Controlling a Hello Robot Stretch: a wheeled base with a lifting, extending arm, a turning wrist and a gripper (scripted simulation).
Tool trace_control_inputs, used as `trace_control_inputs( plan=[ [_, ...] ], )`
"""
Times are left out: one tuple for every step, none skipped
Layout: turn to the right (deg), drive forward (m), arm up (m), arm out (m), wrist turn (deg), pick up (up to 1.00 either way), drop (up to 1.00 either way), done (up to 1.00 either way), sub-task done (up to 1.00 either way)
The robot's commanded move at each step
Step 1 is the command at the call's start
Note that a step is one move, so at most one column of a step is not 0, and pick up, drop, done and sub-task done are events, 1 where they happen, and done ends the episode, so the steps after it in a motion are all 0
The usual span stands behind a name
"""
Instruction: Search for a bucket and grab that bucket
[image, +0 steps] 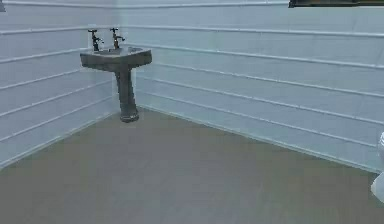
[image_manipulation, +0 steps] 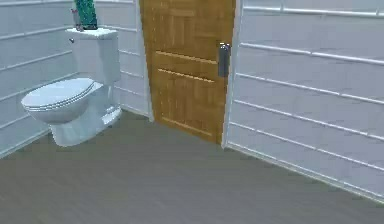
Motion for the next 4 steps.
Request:
trace_control_inputs(
  plan=[
    [-45.0,0.0,0.0,0.0,0.0,0.0,0.0,0.0,0.0],
    [-45.0,0.0,0.0,0.0,0.0,0.0,0.0,0.0,0.0],
    [-45.0,0.0,0.0,0.0,0.0,0.0,0.0,0.0,0.0],
    [-12.0,0.0,0.0,0.0,0.0,0.0,0.0,0.0,0.0]
  ],
)
